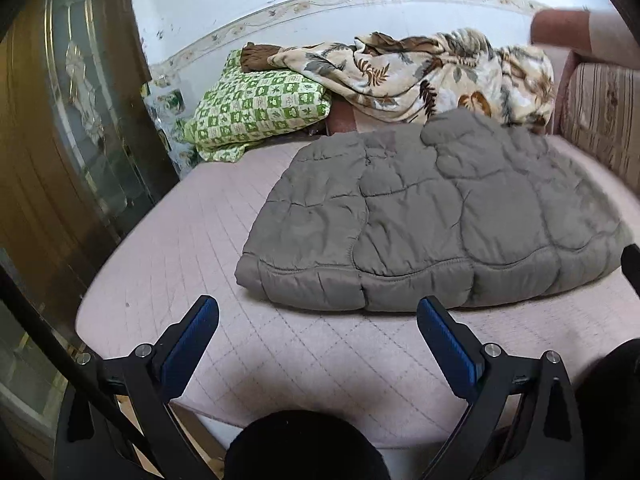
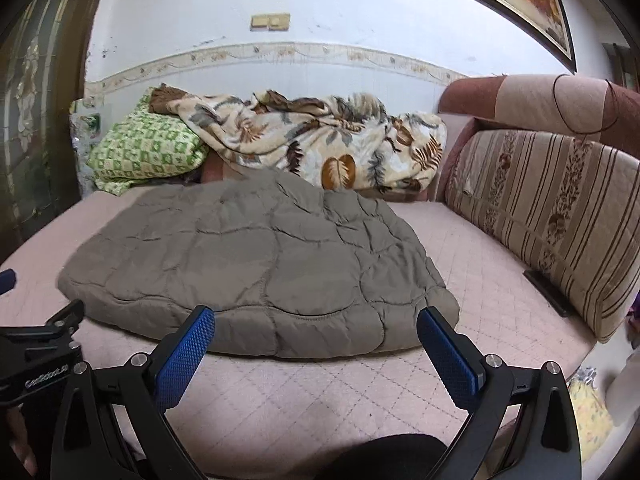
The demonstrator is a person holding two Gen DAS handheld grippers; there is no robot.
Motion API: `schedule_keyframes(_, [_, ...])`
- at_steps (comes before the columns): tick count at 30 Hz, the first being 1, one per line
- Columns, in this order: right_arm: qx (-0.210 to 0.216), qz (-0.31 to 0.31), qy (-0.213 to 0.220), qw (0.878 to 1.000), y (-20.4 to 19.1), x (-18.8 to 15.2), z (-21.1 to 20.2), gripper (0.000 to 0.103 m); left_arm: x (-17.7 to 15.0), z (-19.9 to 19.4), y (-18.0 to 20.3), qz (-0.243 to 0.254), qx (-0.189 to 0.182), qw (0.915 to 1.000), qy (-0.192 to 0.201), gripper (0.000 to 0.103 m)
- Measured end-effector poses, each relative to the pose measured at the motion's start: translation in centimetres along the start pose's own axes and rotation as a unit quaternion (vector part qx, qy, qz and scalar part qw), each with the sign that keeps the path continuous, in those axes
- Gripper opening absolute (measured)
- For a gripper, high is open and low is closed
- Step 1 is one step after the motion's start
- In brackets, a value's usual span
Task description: Fold large clothes
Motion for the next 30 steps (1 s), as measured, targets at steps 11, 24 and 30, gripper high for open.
schedule_keyframes(11, [0.048,0.014,0.035,0.998,-2.0,2.5,-4.0,0.102,0.7,-1.2,-0.8,-0.044,-0.055,0.9974,-0.013,0.099])
schedule_keyframes(24, [0.058,-0.012,0.047,0.997,-3.6,2.0,-3.8,0.102,-0.1,-0.1,-0.6,-0.033,-0.021,0.9990,-0.020,0.099])
schedule_keyframes(30, [0.057,-0.013,0.040,0.997,-3.6,1.7,-3.3,0.102,-0.2,-0.1,-0.7,-0.028,-0.012,0.9994,-0.014,0.099])
Point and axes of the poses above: each gripper's, at about its wrist camera, not at the fingertips, and z roughly the way its jaws point, y to its right, x to its top, the point moved 9 cm from there along z, roughly the way its jaws point, and after that the axes turned 8 degrees about x, right-handed, at the moved point
